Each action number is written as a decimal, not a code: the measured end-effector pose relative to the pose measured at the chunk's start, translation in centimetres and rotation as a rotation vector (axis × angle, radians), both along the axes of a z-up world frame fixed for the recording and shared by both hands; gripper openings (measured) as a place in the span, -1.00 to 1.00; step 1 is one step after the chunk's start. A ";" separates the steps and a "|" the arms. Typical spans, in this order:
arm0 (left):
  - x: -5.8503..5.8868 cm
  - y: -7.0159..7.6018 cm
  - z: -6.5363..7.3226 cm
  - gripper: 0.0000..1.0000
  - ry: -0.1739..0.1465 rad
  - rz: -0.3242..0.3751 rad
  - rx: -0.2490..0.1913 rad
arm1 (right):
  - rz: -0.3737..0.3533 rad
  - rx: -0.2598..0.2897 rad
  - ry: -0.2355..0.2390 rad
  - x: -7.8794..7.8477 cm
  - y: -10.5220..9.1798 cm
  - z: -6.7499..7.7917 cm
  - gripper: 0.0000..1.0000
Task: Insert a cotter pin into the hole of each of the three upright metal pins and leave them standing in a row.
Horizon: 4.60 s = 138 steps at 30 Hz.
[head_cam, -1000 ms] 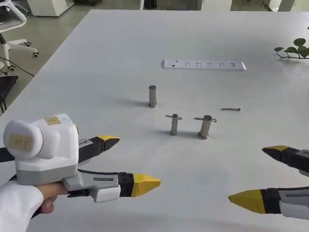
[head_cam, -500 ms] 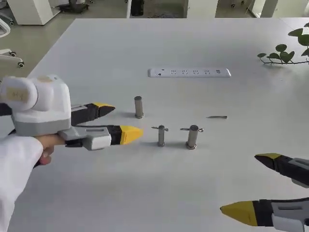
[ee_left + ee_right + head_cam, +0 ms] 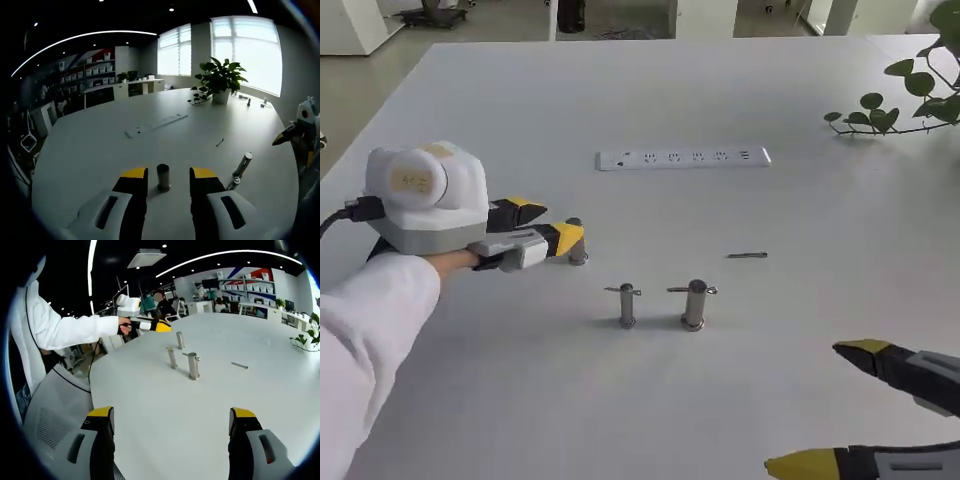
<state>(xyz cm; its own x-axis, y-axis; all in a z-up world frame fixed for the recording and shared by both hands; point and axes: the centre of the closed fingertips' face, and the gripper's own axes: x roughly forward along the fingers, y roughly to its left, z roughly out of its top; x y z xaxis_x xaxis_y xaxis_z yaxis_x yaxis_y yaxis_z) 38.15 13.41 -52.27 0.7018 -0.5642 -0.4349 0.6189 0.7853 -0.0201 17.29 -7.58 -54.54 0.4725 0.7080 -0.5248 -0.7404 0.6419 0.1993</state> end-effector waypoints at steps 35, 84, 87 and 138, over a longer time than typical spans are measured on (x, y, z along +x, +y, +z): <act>2.6 -1.5 -3.6 -0.78 0.005 -0.076 -0.002 | 0.020 -0.024 0.057 0.1 0.1 -2.1 0.81; -14.4 -5.1 -0.5 -0.80 0.027 -0.059 0.026 | -0.020 0.008 -0.053 -2.4 0.5 1.3 0.80; -14.6 -5.6 -1.2 -0.80 0.028 -0.058 0.024 | -0.024 0.010 -0.050 -2.6 0.4 1.2 0.80; -19.7 -6.3 -0.5 0.15 0.034 -0.272 -0.095 | -0.015 -0.001 -0.021 -3.0 0.8 0.5 0.78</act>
<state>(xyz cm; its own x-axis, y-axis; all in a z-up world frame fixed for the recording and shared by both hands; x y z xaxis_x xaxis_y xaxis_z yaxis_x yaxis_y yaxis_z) 18.47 7.12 -52.81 0.5048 -0.7693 -0.3915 0.8043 0.5839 -0.1103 14.28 -6.78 -54.00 0.4942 0.6999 -0.5157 -0.7345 0.6535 0.1831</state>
